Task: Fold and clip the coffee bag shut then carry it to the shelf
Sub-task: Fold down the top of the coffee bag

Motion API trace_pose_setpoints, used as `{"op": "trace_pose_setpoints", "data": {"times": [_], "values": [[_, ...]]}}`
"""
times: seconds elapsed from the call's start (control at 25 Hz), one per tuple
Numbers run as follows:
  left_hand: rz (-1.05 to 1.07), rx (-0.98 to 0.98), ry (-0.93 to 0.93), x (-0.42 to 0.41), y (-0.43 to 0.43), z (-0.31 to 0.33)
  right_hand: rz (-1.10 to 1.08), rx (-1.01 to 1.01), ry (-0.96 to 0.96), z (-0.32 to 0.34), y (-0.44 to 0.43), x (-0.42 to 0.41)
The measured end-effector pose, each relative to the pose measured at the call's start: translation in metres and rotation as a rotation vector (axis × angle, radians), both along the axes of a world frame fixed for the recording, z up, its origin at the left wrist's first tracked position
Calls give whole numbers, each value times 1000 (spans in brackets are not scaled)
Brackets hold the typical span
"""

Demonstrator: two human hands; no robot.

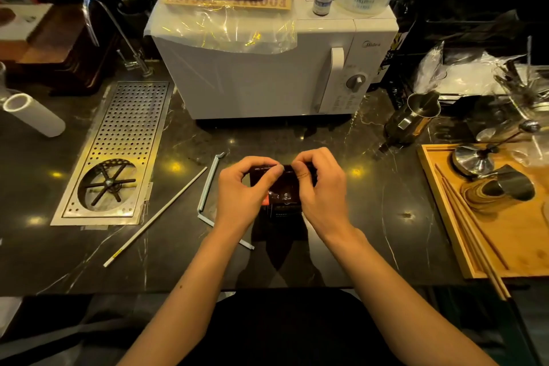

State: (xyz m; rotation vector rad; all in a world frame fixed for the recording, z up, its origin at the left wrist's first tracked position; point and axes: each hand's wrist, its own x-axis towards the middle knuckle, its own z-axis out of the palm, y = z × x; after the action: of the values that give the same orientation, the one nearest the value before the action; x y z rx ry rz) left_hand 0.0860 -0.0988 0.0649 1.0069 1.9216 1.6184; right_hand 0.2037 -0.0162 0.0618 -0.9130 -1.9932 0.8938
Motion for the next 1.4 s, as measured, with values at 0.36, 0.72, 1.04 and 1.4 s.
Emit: {"op": "trace_pose_setpoints", "data": {"times": [0.36, 0.72, 1.04, 1.4], "values": [[0, 24, -15, -10, 19, -1, 37, -52, 21, 3, 17, -6], [85, 106, -382, -1, 27, -8, -58, -54, 47, -1, 16, -21], [155, 89, -460, -5, 43, -16, -230, -335, 165, -2, 27, -25], [188, 67, -341, -9, 55, -18, -305, -406, 265, -7, 31, -43]]}}
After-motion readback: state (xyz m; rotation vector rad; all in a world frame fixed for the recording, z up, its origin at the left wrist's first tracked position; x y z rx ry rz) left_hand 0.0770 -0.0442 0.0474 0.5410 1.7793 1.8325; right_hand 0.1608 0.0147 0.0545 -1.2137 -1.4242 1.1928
